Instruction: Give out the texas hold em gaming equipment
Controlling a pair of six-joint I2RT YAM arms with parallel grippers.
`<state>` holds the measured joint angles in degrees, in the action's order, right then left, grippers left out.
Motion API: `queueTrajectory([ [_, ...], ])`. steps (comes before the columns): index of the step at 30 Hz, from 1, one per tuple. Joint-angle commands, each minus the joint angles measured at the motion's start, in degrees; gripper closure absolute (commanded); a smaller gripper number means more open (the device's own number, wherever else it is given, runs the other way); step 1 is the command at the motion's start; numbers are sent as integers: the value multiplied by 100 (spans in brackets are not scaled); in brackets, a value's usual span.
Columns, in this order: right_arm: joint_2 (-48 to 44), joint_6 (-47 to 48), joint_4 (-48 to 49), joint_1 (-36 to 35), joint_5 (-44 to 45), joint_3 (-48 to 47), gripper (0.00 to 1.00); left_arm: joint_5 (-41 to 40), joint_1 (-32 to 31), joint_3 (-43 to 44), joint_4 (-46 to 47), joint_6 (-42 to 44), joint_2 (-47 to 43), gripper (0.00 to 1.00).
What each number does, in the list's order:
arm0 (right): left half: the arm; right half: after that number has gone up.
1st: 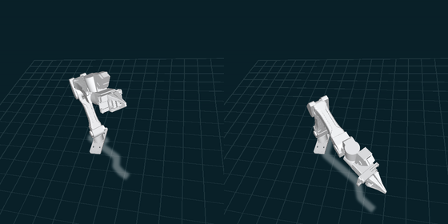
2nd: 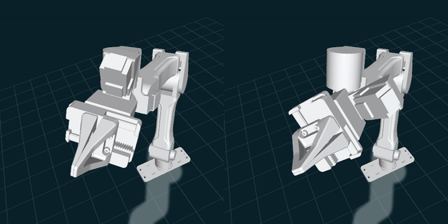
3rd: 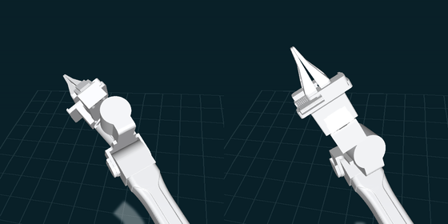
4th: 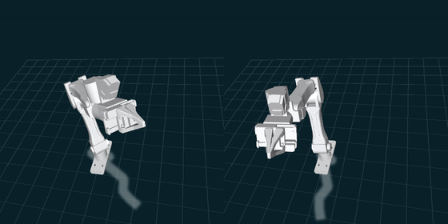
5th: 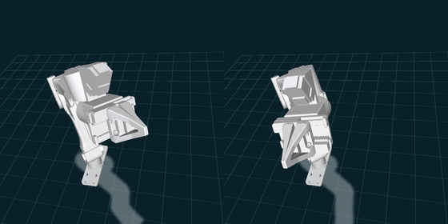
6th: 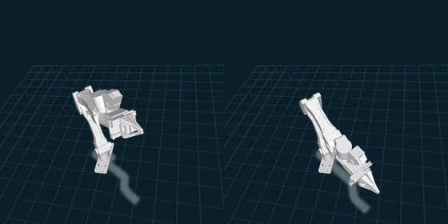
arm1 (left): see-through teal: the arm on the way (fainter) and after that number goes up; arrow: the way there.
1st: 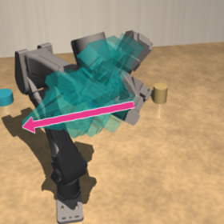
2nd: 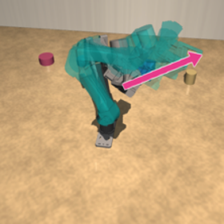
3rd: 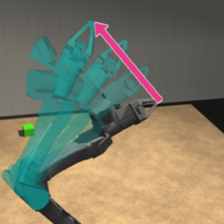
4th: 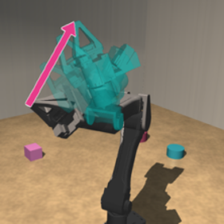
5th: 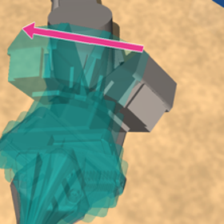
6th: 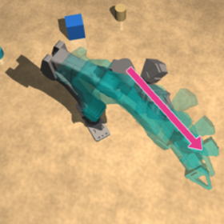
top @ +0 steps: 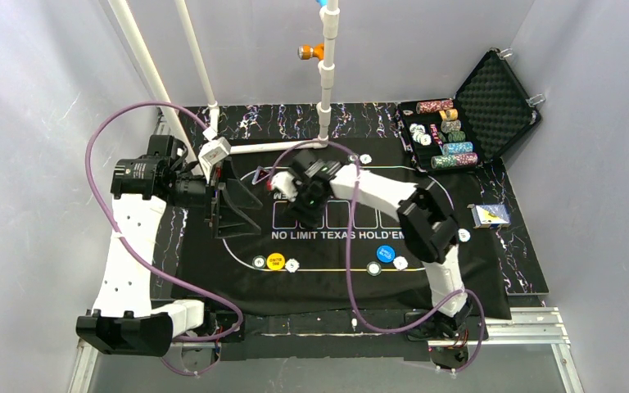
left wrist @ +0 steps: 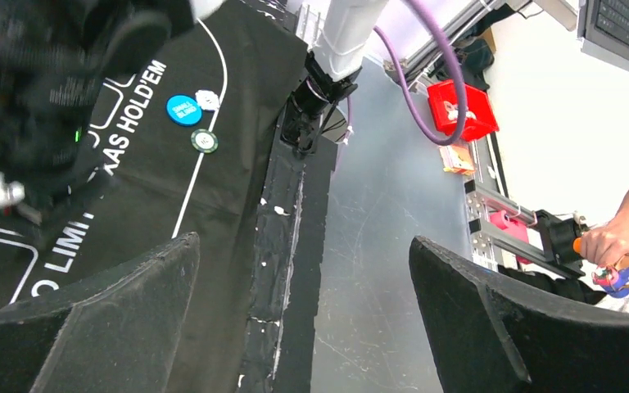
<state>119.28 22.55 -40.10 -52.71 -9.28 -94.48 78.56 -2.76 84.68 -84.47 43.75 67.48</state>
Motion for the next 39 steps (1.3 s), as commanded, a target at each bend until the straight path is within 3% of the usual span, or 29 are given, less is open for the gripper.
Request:
queueTrajectory([
  [1,-1079,-74,239,647,45,333,33,-184,22,-121,999,-822,54,1],
  [6,-1976,-25,-85,1595,132,870,32,-1363,-234,-757,2384,-1637,136,1],
  [11,-2769,144,-525,2958,25,1411,32,-2429,-606,-1291,3191,-2074,181,1],
  [20,-3163,1181,-1657,5545,-133,1837,29,-2862,-874,-1628,3509,-2177,311,1],
  [24,-3104,1637,-1829,6221,83,2033,30,-2943,-888,-1636,3565,-2182,372,1],
  [32,-2747,1853,-2062,6501,501,2294,32,-2834,-891,-1649,3563,-2208,427,1],
  [39,-2496,1631,-1549,6503,676,2825,26,-2732,-892,-1673,3556,-2254,444,1],
])
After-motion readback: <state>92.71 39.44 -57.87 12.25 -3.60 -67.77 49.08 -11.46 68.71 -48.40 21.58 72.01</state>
